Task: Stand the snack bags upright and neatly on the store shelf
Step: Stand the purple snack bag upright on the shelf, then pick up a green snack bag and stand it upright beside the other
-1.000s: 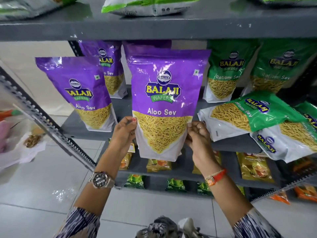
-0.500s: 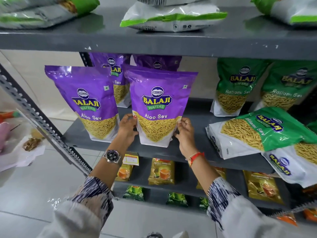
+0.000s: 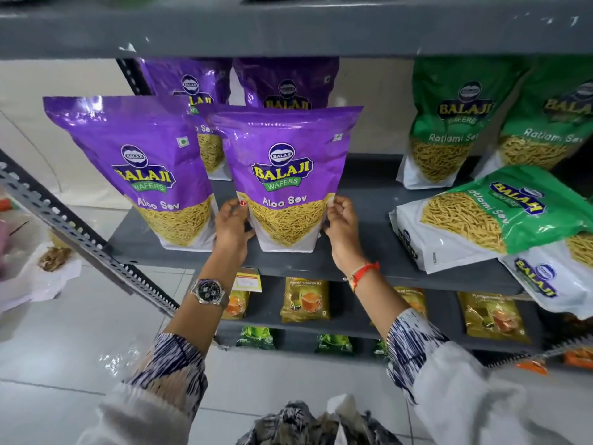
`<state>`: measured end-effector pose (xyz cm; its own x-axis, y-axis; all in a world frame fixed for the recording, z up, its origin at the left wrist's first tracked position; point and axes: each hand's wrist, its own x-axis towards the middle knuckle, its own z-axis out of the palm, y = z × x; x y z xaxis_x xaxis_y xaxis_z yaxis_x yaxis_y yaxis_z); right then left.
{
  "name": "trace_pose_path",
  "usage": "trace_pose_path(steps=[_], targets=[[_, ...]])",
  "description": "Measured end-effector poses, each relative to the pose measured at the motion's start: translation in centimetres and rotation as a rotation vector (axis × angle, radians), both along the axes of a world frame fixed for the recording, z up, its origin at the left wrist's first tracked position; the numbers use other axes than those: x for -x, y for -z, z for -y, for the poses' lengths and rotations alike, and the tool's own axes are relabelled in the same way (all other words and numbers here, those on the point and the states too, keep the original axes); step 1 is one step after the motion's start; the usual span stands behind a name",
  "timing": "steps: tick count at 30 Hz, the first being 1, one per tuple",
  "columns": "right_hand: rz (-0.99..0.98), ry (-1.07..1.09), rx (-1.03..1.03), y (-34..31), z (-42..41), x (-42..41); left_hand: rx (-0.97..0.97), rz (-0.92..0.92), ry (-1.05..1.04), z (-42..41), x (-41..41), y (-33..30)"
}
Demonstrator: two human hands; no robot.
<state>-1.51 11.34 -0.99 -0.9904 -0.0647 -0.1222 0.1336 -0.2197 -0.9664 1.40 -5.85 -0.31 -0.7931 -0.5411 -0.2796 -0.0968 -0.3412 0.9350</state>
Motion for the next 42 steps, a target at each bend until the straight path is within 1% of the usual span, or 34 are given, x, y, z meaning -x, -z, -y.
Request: trace_pose_path(steps=[3,5,8,9,10,12,14,15,17,19,20,22,24,27,29,31,32,34,36,39,42], targets=[[-0.014,0.005,-0.008,-0.6,-0.3,-0.6,0.003,-0.011,-0.084,-0.8,-0.3,-0.2],[-0.039,0.036,-0.020,-0.9,-1.0,-1.5,0.038,-0.028,-0.202,-1.8,-0.7,0.0],[-0.129,0.215,-0.048,-1.0,-3.4,-3.3,0.080,-0.071,-0.425,-5.1,-1.9,0.4],[-0.164,0.292,-0.046,-0.8,-4.5,-3.9,0.070,-0.057,-0.448,-6.7,-2.5,0.8],[-0.185,0.379,-0.034,-0.5,-5.7,-4.4,0.047,-0.021,-0.417,-8.5,-3.1,1.4],[-0.175,0.563,0.033,0.0,-9.0,-5.2,-0.057,0.062,-0.248,-12.7,-4.2,2.5],[-0.099,0.756,0.081,0.4,-12.2,-5.3,-0.160,0.109,-0.032,-16.7,-4.4,2.4],[-0.050,0.839,0.091,0.7,-13.6,-5.2,-0.164,0.101,0.053,-18.4,-4.1,2.0],[0.068,0.931,0.105,1.0,-16.1,-5.0,-0.050,-0.018,0.194,-21.0,-2.4,0.5],[0.201,0.898,0.158,1.4,-18.0,-4.7,0.134,-0.179,0.301,-22.8,0.3,-1.3],[0.263,0.853,0.195,1.6,-18.6,-4.5,0.206,-0.220,0.353,-23.6,1.9,-2.0],[0.335,0.744,0.254,1.6,-19.8,-4.0,0.311,-0.214,0.459,-25.3,5.4,-3.2],[0.363,0.658,0.327,1.2,-20.1,-3.6,0.435,-0.131,0.557,-26.3,9.0,-3.6],[0.326,0.612,0.376,0.5,-20.9,-3.4,0.673,0.127,0.738,-27.8,13.1,-3.1],[0.280,0.622,0.359,0.3,-21.6,-3.5,0.732,0.245,0.902,-28.1,14.4,-2.7],[0.248,0.626,0.355,0.2,-22.3,-3.7,0.708,0.285,1.031,-28.1,15.2,-2.5],[0.250,0.622,0.356,0.1,-22.7,-3.6,0.691,0.288,1.059,-28.0,15.3,-2.6],[0.259,0.615,0.364,-0.1,-23.3,-3.2,0.610,0.256,1.031,-28.1,15.1,-2.8],[0.269,0.645,0.362,-0.2,-23.6,-3.0,0.490,0.242,0.978,-28.1,14.5,-2.8],[0.262,0.708,0.207,0.3,-24.0,-3.2,0.374,0.300,0.958,-27.6,13.2,-2.4],[0.259,0.697,0.146,0.7,-24.5,-3.6,0.168,0.327,0.878,-27.0,11.6,-1.8]])
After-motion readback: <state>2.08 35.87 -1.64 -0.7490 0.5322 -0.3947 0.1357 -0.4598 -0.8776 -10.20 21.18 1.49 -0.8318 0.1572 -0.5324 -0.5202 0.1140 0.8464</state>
